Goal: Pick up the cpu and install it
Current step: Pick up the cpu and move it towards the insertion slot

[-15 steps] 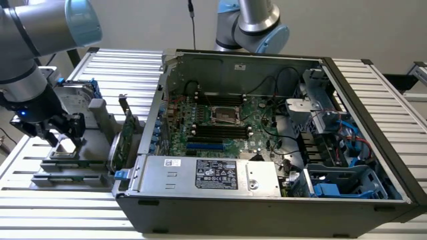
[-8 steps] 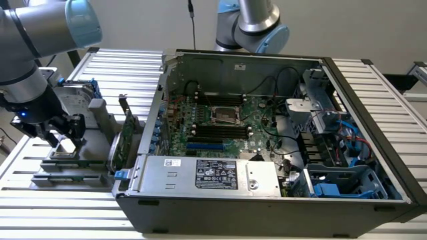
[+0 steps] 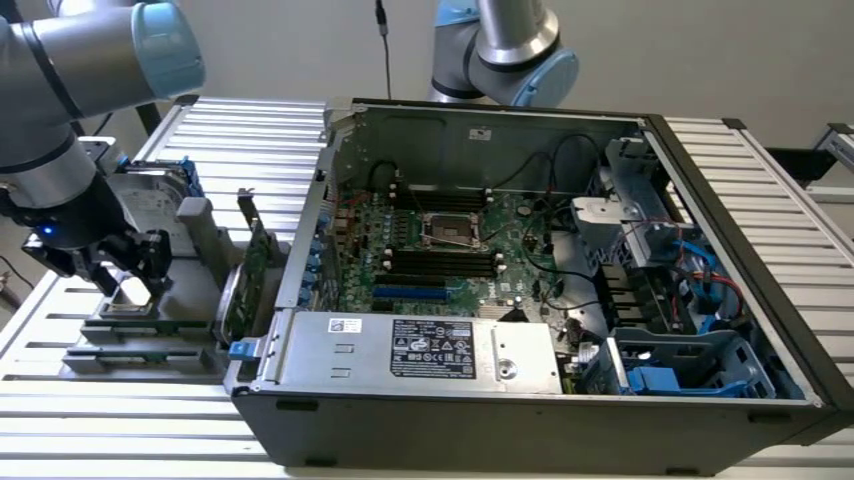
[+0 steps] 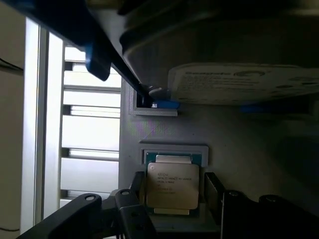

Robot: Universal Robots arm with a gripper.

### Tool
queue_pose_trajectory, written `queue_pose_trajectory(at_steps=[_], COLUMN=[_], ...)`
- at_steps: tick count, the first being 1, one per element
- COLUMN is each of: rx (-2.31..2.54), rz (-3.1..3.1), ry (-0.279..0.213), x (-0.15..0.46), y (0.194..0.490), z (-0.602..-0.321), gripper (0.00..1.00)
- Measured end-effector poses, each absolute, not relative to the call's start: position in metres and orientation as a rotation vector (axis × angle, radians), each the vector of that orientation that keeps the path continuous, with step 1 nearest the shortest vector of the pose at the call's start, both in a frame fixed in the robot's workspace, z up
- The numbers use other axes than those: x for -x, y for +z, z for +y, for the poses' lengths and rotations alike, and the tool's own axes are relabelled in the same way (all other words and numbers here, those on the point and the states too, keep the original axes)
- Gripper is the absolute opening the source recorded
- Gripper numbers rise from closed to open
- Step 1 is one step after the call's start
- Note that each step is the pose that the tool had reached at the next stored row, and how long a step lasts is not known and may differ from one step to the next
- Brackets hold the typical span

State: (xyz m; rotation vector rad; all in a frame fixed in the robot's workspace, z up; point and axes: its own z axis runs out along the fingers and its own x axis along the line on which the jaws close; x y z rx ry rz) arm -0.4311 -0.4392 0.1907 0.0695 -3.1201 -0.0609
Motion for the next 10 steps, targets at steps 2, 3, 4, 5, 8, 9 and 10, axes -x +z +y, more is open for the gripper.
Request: queue_pose_trajectory(at_steps=[2, 3, 4, 5, 8, 9, 10], rx=[-0.069, -0.068, -0.067, -0.067, -0.06, -0.057, -0.054], rz=[-3.12, -3.12, -3.12, -3.12, -3.12, -3.12, -3.12], ry=[-0.061, -0.061, -0.061, -0.061, -0.061, -0.061, -0.061], x=[0.4312, 0.4313, 0.4314, 0.4315, 0.4321, 0.4323, 0.4324], y=[0.1901, 0.1898, 0.1895, 0.1891, 0.1882, 0.1879, 0.1875], z=[-0.4392, -0.4392, -0.4392, -0.4392, -0.4392, -0.4392, -0.4392], gripper=[0.6, 0.6, 0.6, 0.6, 0.6, 0.6, 0.6])
